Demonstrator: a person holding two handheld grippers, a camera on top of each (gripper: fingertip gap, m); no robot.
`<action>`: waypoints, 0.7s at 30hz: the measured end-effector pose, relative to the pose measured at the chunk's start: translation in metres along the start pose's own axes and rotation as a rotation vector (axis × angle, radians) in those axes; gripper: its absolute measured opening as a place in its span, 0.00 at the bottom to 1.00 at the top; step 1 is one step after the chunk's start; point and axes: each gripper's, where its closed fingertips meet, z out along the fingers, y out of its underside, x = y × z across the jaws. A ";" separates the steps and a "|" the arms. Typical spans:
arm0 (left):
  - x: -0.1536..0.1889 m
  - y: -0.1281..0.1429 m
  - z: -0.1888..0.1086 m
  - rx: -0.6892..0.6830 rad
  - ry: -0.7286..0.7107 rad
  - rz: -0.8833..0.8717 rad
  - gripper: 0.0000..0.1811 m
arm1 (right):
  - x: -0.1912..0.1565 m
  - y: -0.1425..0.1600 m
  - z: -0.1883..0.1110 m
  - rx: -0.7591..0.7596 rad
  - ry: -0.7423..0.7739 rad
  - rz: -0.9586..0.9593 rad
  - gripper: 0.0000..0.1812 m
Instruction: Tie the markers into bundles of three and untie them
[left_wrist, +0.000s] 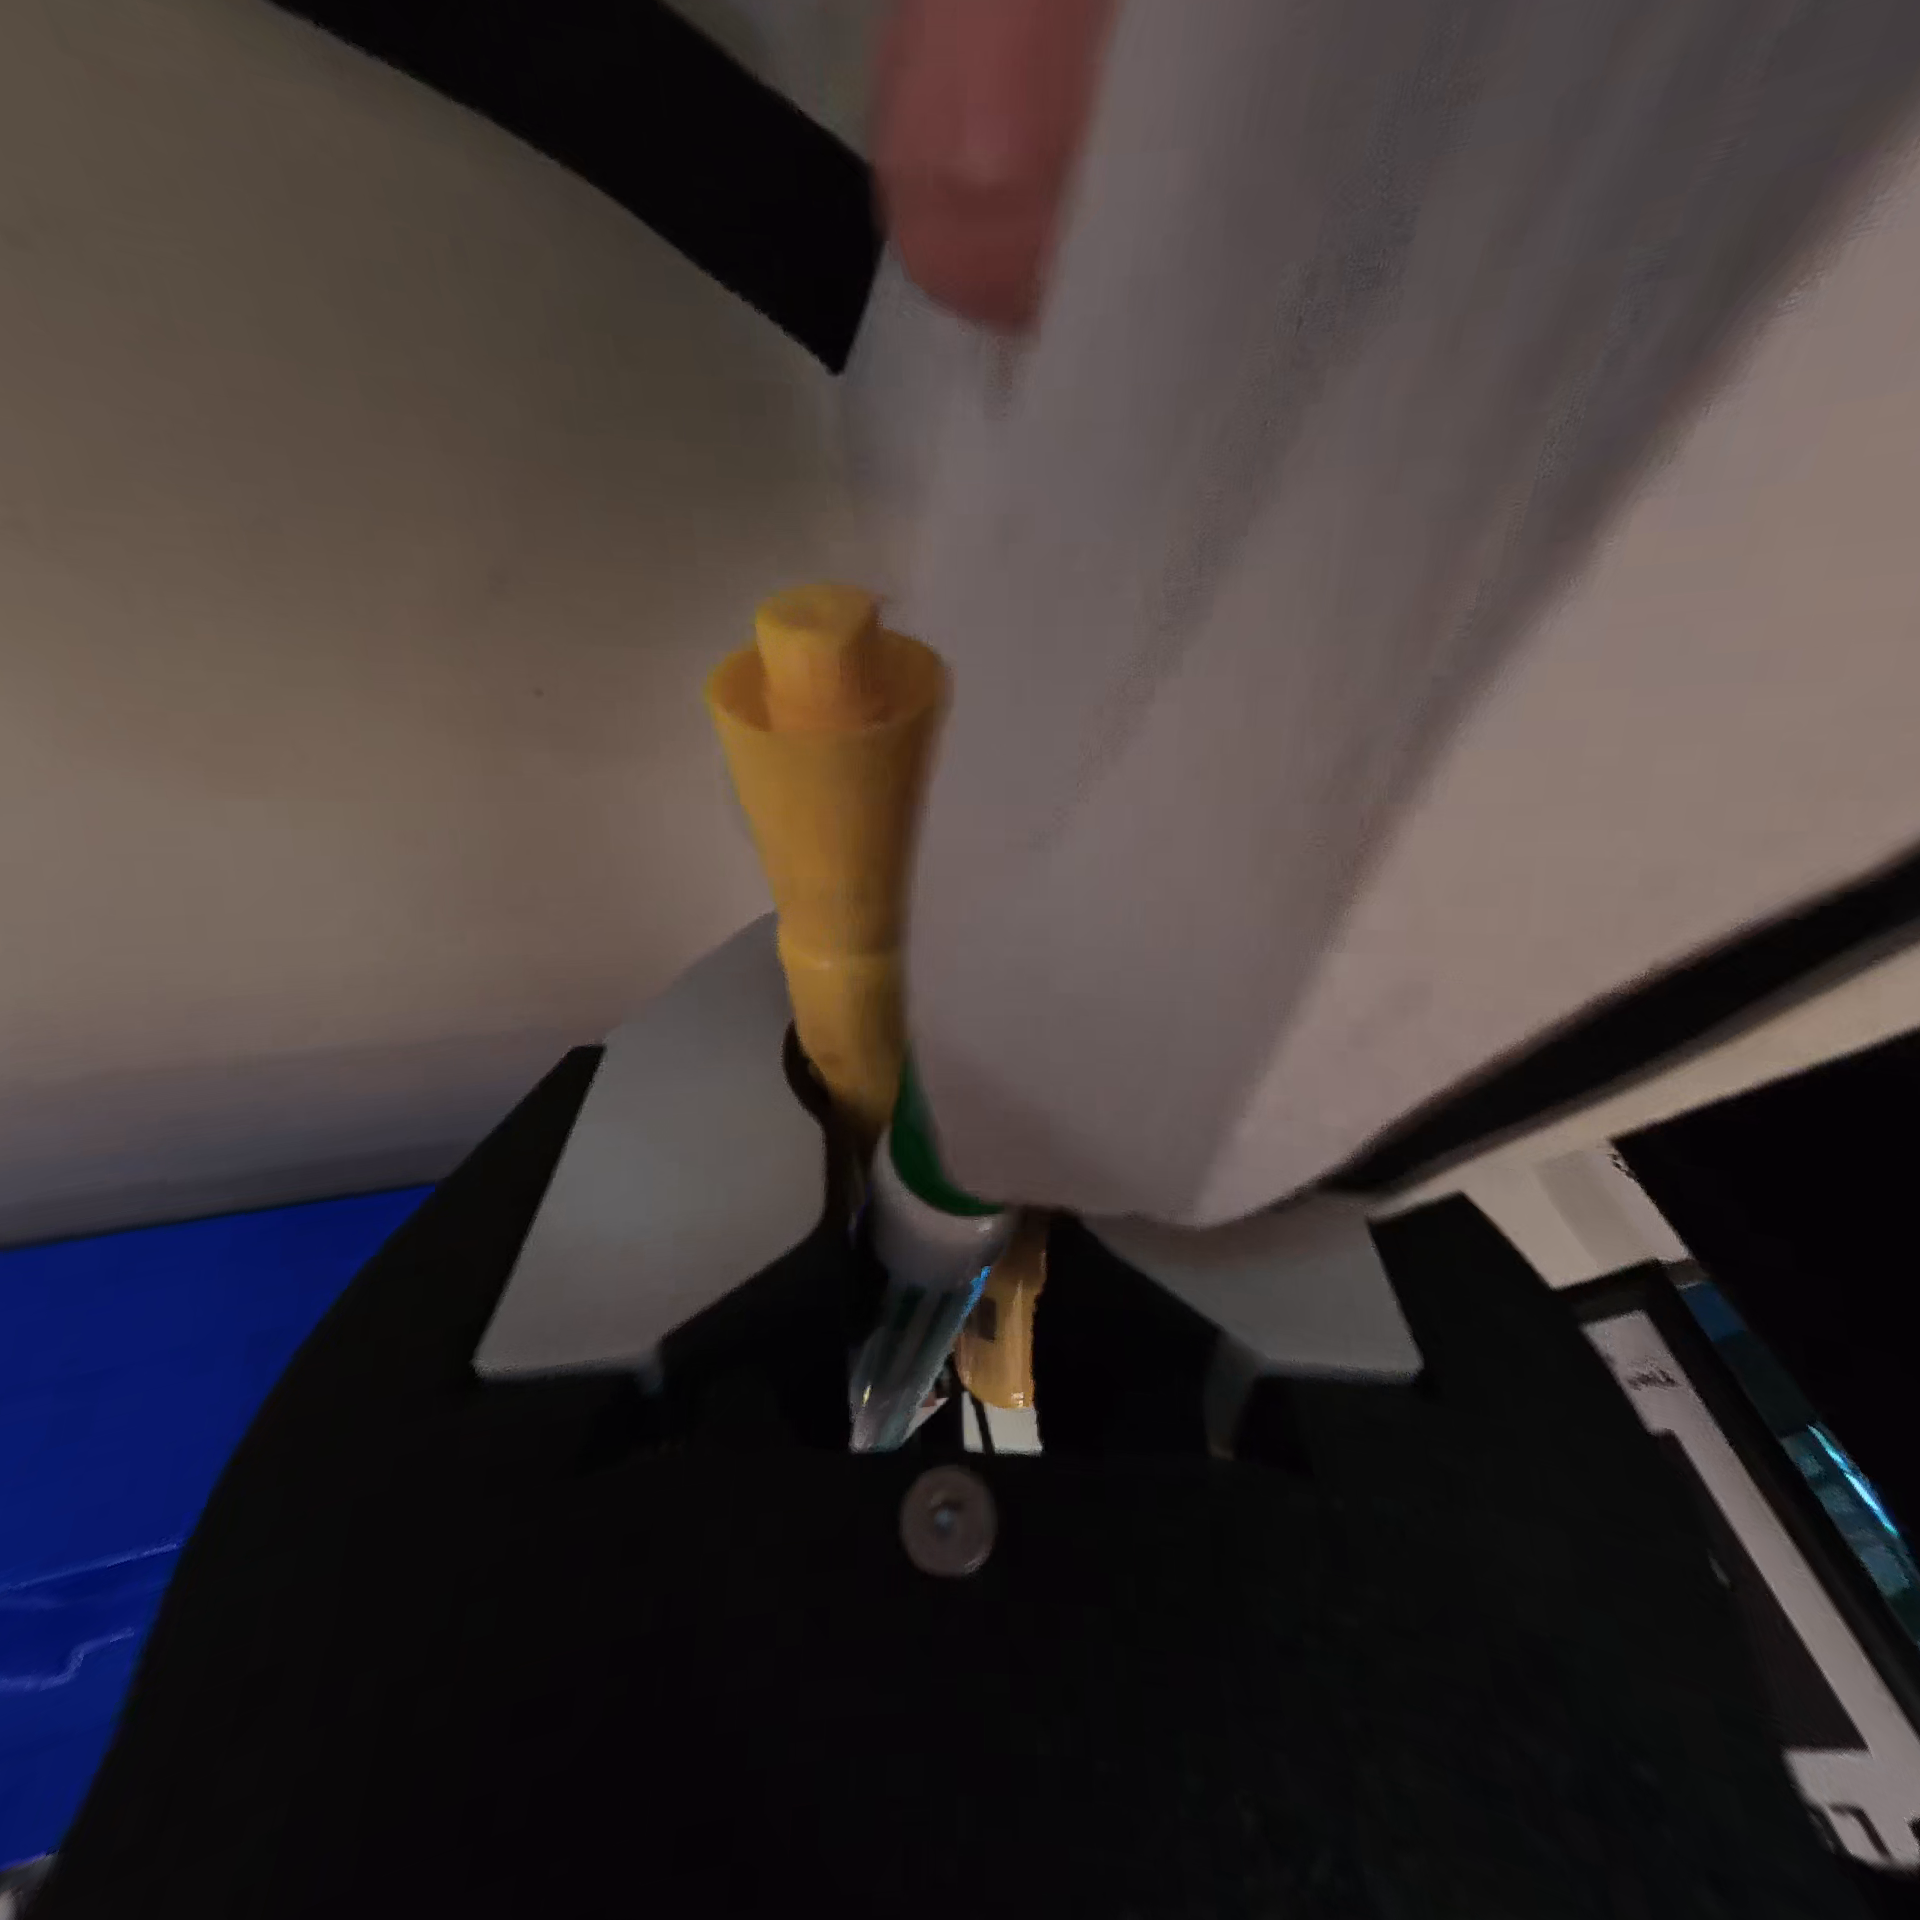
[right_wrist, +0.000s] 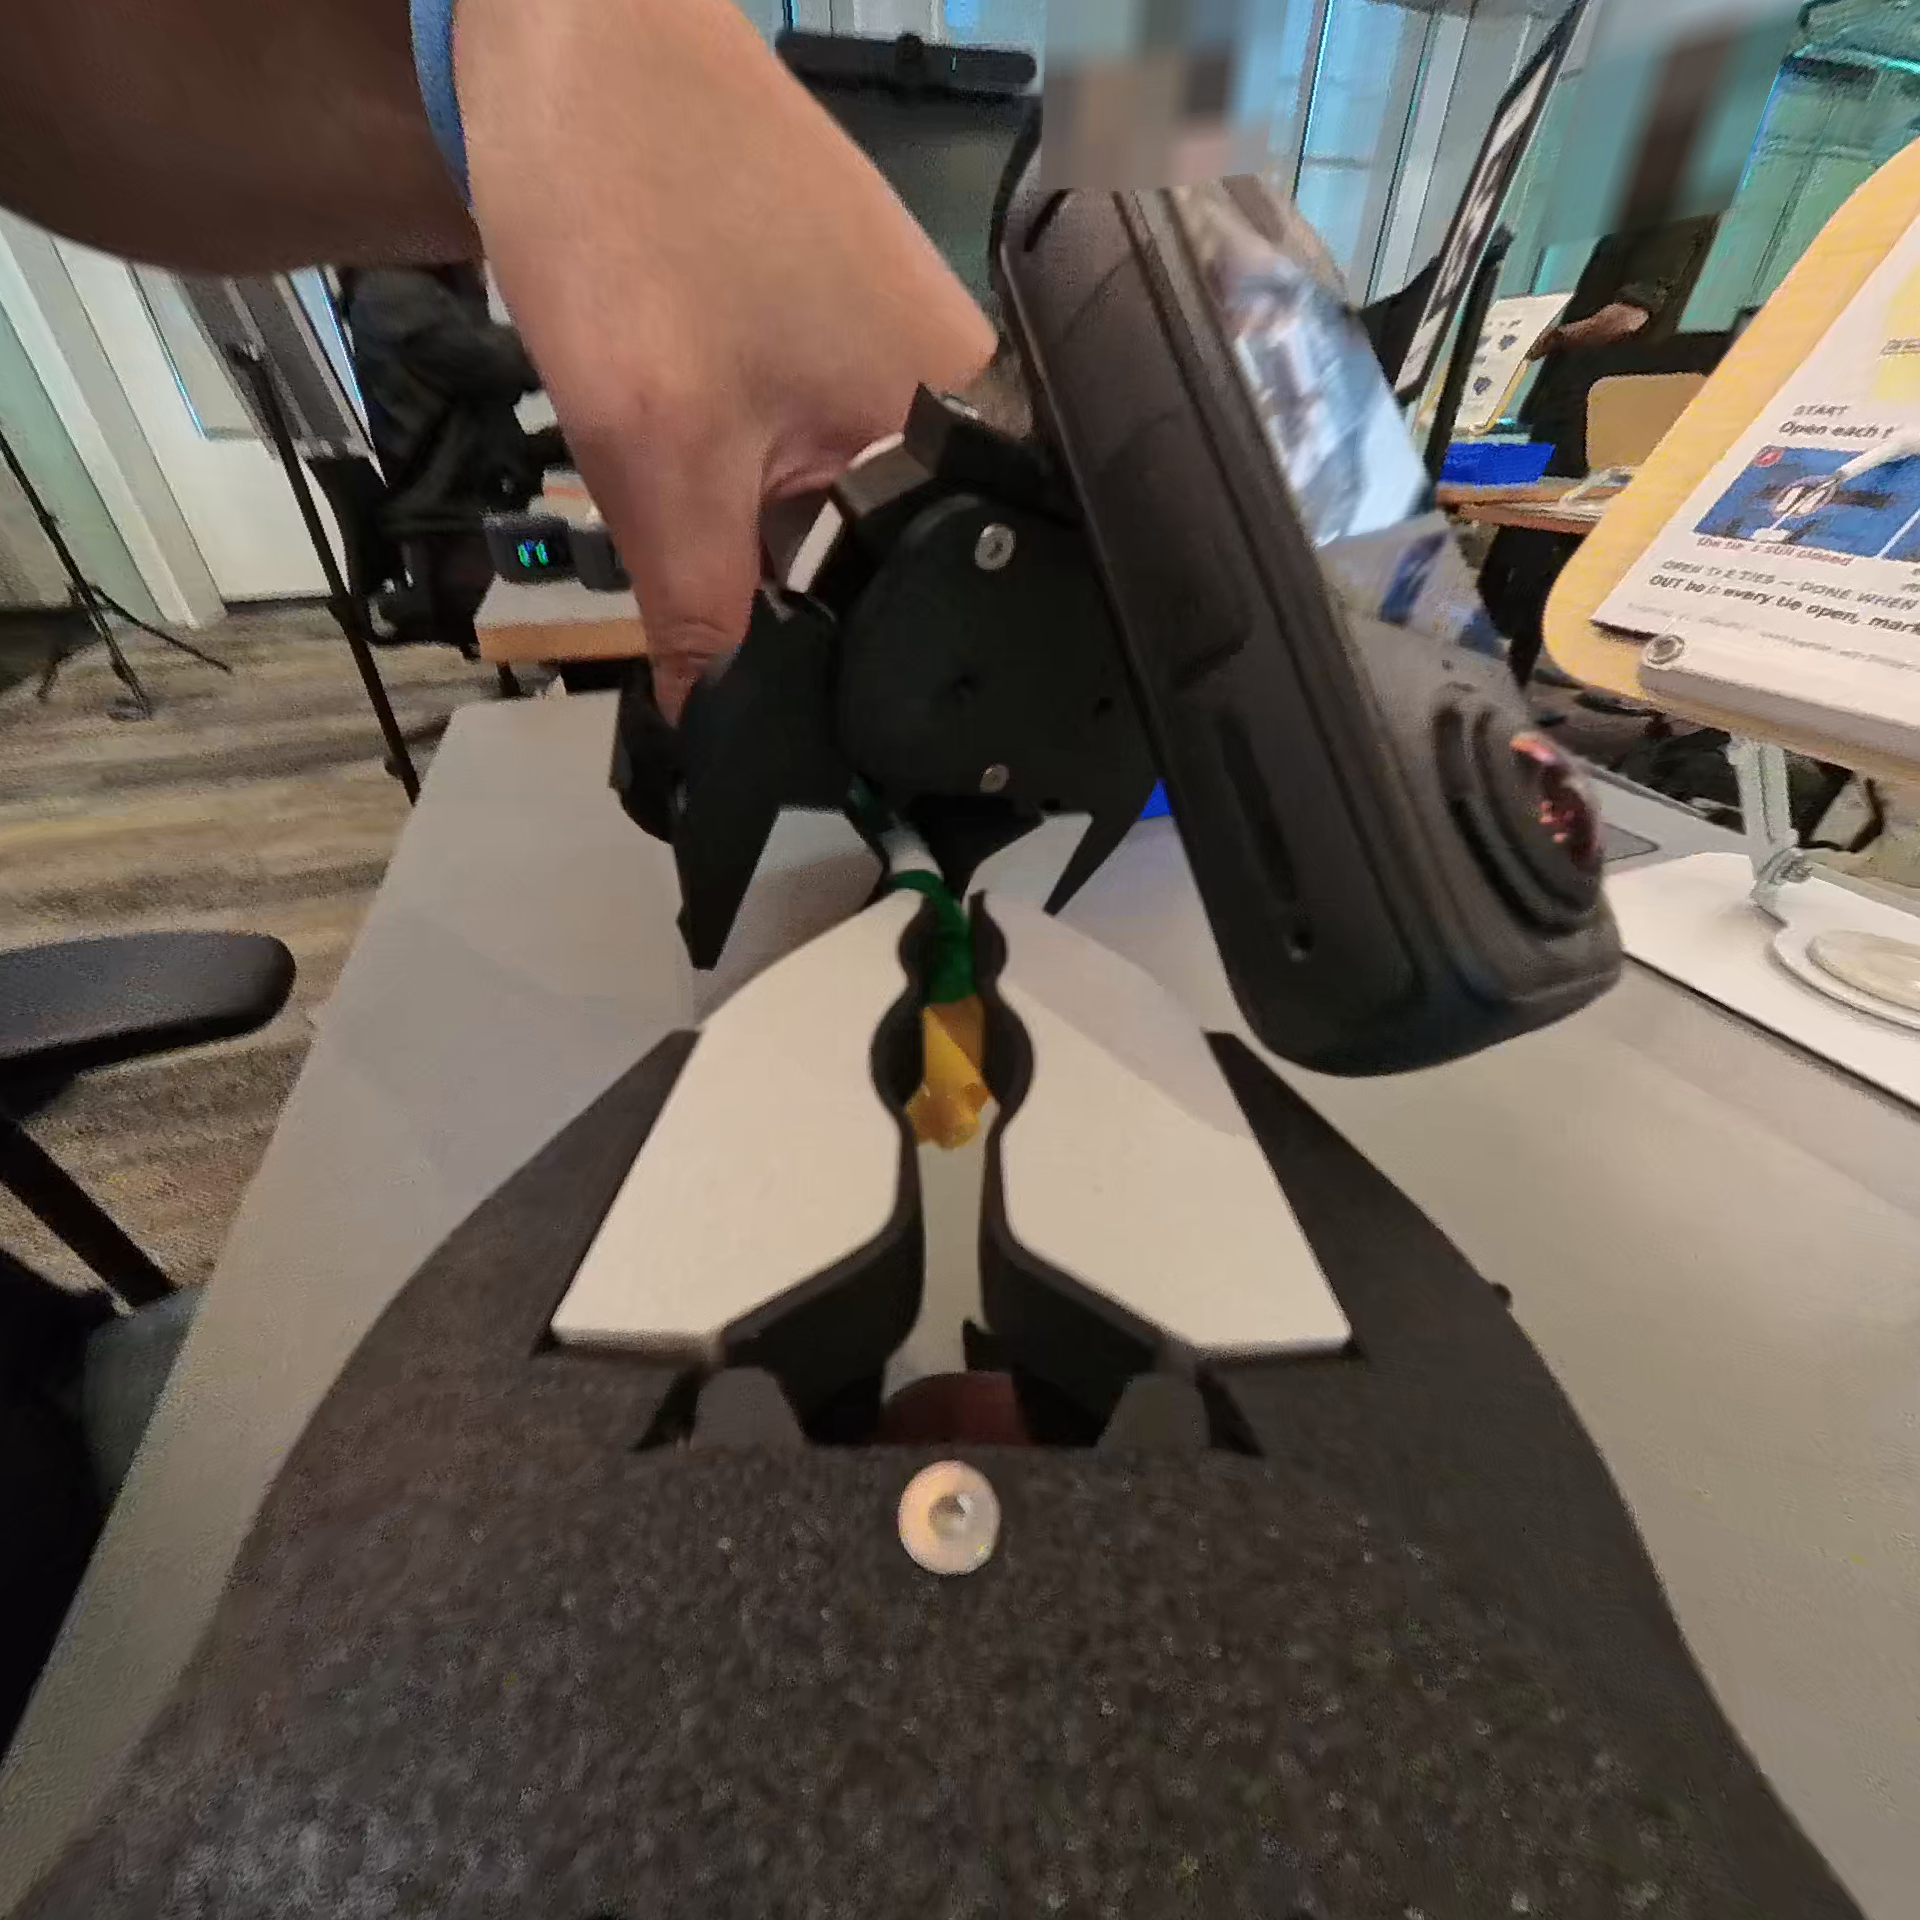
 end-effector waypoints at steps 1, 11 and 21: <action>-0.002 0.000 0.003 0.003 -0.018 0.004 0.22 | 0.001 0.004 -0.001 -0.027 0.008 -0.017 0.00; -0.003 0.003 0.023 0.064 -0.002 0.006 0.23 | -0.016 0.026 0.009 -0.117 -0.097 0.067 0.22; 0.000 0.006 0.024 0.093 -0.067 0.058 0.22 | -0.017 0.029 0.003 -0.132 -0.106 0.017 0.11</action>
